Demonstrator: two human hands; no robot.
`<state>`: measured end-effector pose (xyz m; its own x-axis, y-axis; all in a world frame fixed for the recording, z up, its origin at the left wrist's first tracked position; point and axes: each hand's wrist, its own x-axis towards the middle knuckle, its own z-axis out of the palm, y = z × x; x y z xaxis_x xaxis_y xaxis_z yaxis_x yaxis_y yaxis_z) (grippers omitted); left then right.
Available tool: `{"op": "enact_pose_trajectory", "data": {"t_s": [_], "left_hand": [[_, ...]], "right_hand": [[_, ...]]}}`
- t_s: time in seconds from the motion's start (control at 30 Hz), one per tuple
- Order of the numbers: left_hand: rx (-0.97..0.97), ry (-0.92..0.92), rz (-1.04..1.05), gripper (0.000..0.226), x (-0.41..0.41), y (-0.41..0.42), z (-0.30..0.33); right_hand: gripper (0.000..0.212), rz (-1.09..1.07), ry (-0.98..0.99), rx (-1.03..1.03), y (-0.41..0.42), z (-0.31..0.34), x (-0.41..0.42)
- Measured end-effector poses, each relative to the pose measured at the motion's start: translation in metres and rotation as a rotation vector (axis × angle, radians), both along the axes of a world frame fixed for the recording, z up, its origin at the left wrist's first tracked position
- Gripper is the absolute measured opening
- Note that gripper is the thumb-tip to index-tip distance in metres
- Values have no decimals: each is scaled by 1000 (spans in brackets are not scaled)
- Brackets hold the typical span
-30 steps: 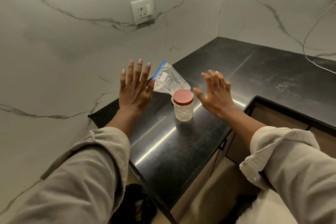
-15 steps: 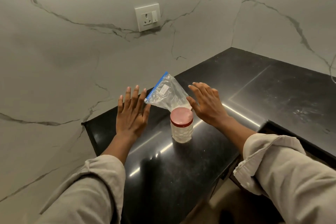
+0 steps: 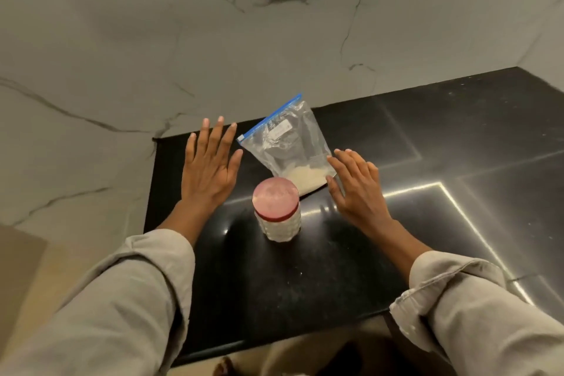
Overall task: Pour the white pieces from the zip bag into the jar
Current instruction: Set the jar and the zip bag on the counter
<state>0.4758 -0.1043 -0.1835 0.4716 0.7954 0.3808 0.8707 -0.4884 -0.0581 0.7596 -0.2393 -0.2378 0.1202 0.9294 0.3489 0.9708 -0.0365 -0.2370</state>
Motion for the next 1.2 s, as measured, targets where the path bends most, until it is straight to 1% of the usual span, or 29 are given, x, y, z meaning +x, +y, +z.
{"op": "enact_pose_trajectory", "data": {"t_s": [0.1,0.17,0.37,0.53,0.67,0.8,0.9,0.97,1.07,1.2], "left_hand": [[-66,-11,88,61,-5,-18,-10],[-76,-20,125,62,-6,-25,-15],[-91,-55,161,61,-5,-45,-28],[-169,-62,205,60,-13,-59,-45],[-209,-80,190,60,-15,-68,-60],[-214,-136,173,59,-14,-71,-73],[-223,-172,170,60,-14,-86,-103],[-217,-216,216,62,-12,-93,-119],[-199,-258,199,61,-11,-96,-129],[-163,-282,144,58,-10,-97,-130]], "right_hand": [[50,14,11,2,4,-3,-7],[50,24,-5,9,6,-4,-13],[53,48,-20,0,3,-5,-19],[61,18,5,-44,-2,-9,-31],[62,-14,10,-67,-9,-18,-42],[58,-29,53,-31,-15,-33,-49],[63,-76,80,-15,-21,-54,-51],[65,-127,82,7,-19,-60,-49],[61,-104,5,25,-17,-70,-49],[59,-78,-18,74,-15,-76,-48]]}}
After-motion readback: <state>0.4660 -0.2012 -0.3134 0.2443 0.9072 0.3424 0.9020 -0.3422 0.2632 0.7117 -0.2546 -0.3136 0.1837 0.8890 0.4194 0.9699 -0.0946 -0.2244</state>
